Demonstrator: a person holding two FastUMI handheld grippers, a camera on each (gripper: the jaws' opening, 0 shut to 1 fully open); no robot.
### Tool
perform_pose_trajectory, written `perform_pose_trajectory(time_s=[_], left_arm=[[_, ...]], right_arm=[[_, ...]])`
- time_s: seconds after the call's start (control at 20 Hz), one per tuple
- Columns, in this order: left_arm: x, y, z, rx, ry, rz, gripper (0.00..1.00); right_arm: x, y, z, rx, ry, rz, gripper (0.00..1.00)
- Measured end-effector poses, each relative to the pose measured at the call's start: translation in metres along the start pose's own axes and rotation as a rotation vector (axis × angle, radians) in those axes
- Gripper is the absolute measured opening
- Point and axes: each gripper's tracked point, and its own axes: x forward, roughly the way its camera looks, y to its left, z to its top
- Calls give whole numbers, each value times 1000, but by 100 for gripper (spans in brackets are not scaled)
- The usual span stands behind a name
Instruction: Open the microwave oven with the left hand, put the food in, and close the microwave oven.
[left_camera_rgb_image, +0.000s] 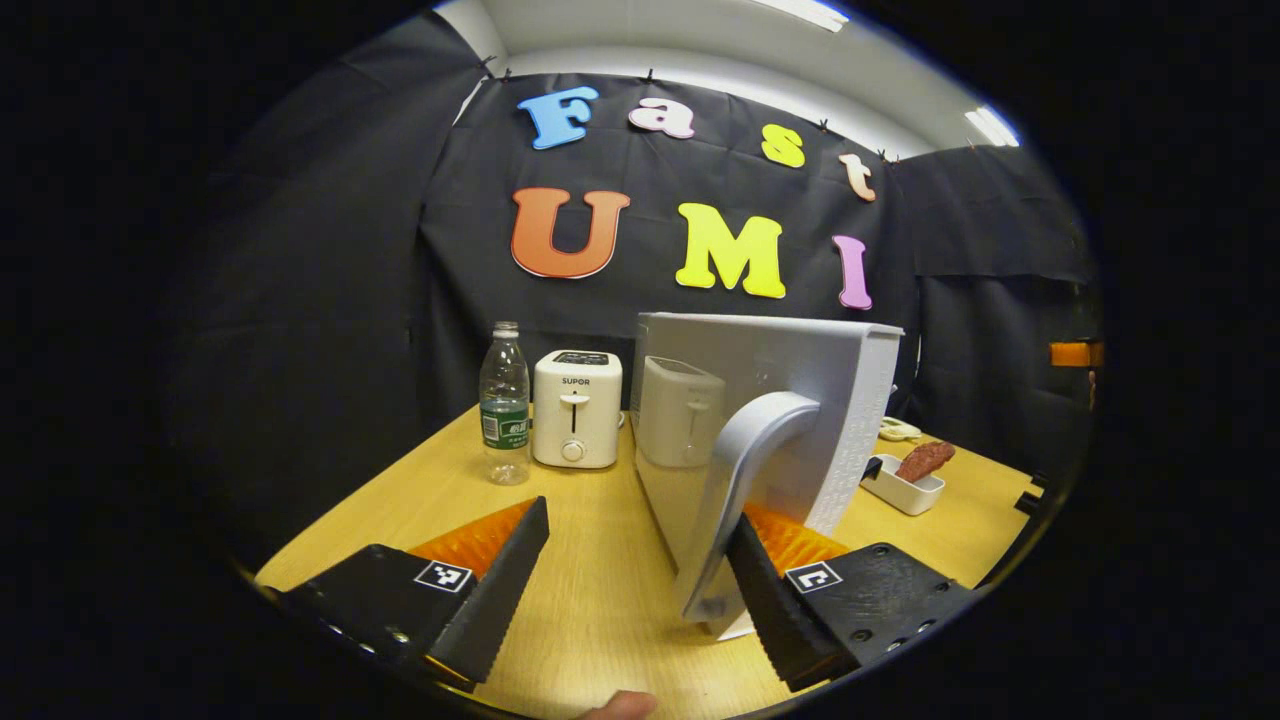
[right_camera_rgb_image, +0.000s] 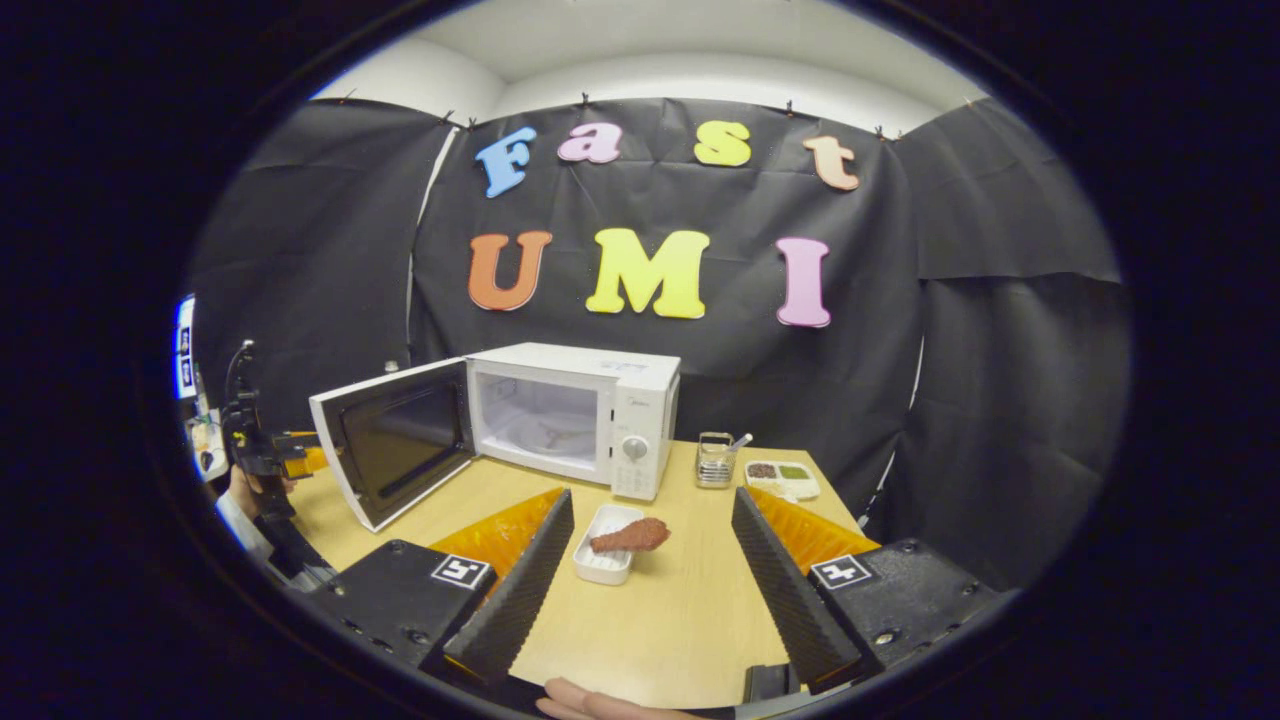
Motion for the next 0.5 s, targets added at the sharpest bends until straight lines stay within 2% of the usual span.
perform_pose_trajectory(time_s=[0.1,0.15,0.2,0.35,0.5], left_arm=[[-1,2,-2,23,2,28,96],[-3,-1,-1,31,4,26,96],[-6,-7,-1,31,12,10,96],[-24,-11,18,-2,-34,-24,96],[-48,-9,34,-13,-44,8,93]], right_arm=[[8,-1,-3,4,18,7,94],[14,-2,-5,6,28,12,100],[20,-3,-10,7,48,18,94],[35,-10,-23,32,103,30,100],[50,-16,-33,59,138,40,100]])
